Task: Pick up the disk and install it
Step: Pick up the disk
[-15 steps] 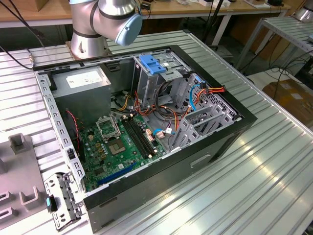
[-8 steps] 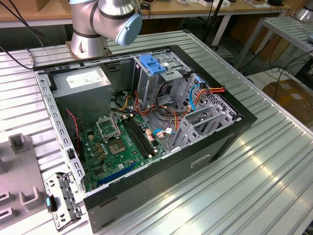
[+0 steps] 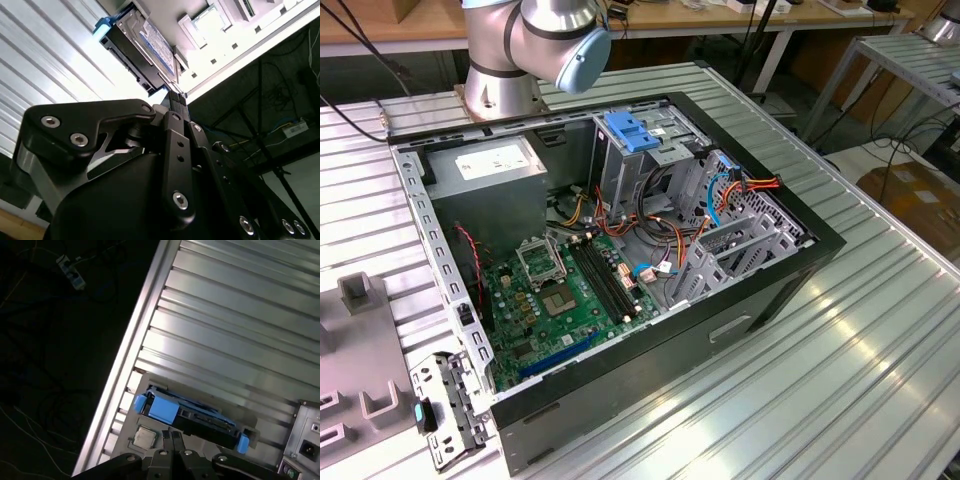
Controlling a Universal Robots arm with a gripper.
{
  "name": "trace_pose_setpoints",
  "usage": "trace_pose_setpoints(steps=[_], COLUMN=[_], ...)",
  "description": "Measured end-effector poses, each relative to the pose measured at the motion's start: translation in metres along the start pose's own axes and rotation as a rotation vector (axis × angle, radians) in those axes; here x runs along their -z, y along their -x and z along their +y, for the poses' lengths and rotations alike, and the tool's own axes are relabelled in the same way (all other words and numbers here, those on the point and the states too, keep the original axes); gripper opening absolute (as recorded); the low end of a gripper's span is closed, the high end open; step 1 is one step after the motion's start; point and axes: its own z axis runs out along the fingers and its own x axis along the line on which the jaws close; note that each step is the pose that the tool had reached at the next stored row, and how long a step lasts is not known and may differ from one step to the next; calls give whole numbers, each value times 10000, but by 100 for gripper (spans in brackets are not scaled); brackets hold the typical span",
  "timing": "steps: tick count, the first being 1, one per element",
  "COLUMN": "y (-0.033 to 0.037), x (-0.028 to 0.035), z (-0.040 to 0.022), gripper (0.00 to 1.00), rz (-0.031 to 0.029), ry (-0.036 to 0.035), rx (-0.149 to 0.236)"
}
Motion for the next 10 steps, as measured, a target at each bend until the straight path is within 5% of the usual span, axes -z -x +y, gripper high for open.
trace_pose_setpoints(steps=[10], y=[0], x=[0], z=[0], gripper=[11], rz=[61], ry=[-35], rx=[1491])
